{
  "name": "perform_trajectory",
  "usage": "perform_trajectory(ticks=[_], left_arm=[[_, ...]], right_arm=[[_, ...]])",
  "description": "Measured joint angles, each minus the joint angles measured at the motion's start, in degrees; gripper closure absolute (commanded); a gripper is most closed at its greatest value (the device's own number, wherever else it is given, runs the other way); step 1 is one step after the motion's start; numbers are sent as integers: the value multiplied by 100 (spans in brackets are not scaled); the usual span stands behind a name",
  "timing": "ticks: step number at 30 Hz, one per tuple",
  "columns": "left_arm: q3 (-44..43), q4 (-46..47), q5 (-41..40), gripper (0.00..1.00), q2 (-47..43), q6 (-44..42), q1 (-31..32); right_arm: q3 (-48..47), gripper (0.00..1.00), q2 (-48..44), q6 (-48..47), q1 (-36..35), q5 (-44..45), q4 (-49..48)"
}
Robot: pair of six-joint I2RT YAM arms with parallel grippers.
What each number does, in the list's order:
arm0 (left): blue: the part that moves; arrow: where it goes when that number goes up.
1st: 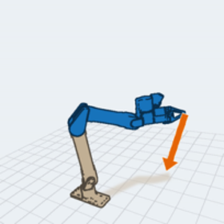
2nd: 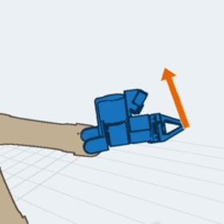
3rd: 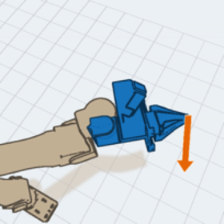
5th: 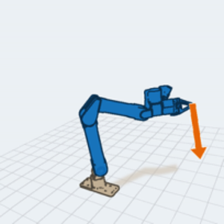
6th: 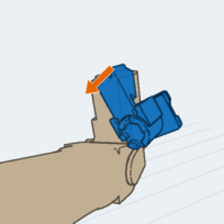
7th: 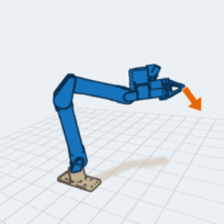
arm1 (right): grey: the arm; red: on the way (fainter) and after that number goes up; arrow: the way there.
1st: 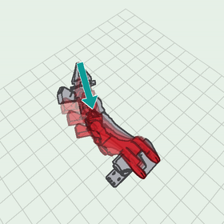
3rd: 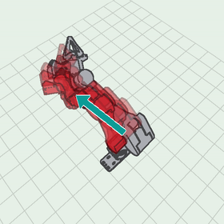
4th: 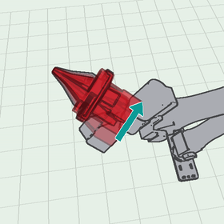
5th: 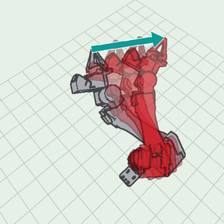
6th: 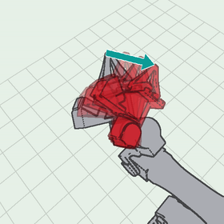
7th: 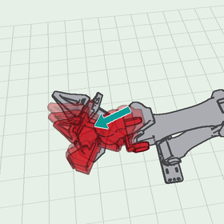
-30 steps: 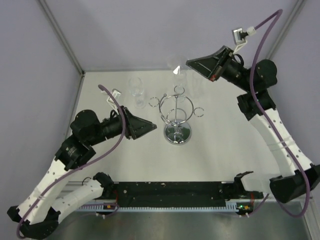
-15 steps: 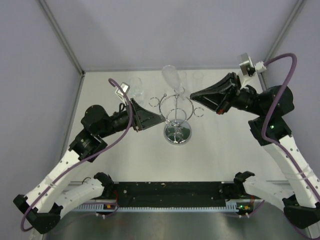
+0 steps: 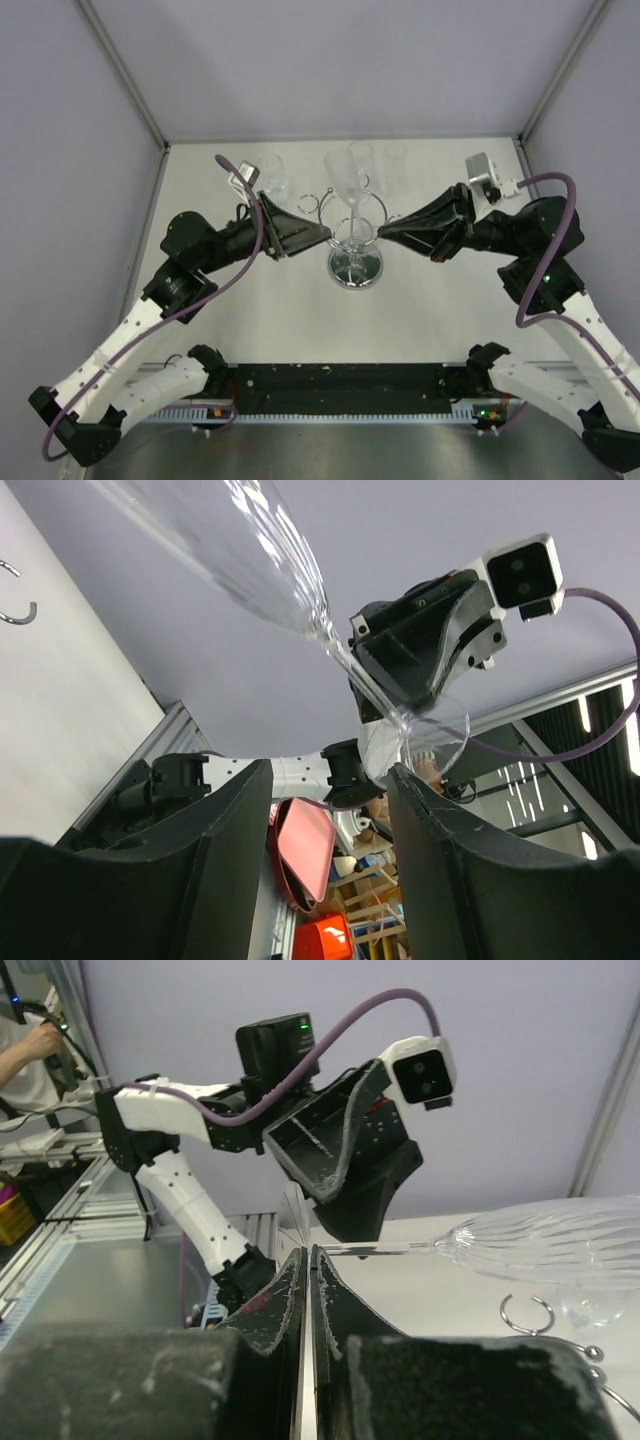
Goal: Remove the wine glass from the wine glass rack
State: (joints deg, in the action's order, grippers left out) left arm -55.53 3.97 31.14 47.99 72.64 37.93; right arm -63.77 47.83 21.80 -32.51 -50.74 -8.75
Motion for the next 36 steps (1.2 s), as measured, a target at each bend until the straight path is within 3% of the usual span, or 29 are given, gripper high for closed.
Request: perform_trajectory(ticks=[18, 23, 26, 36], left_arm=[[22, 404, 210, 43, 382, 400, 0], [48, 507, 251, 48, 455, 426, 0], [70, 511, 251, 54, 468, 439, 0], [120, 516, 251, 88, 555, 455, -17]], right_arm=[[2, 100, 262, -1919, -1504, 715, 868], [2, 100, 411, -2260, -1703, 1038, 968], [0, 100, 505, -2446, -1829, 1207, 1056], [-13, 100, 535, -2874, -2065, 1475, 1213]])
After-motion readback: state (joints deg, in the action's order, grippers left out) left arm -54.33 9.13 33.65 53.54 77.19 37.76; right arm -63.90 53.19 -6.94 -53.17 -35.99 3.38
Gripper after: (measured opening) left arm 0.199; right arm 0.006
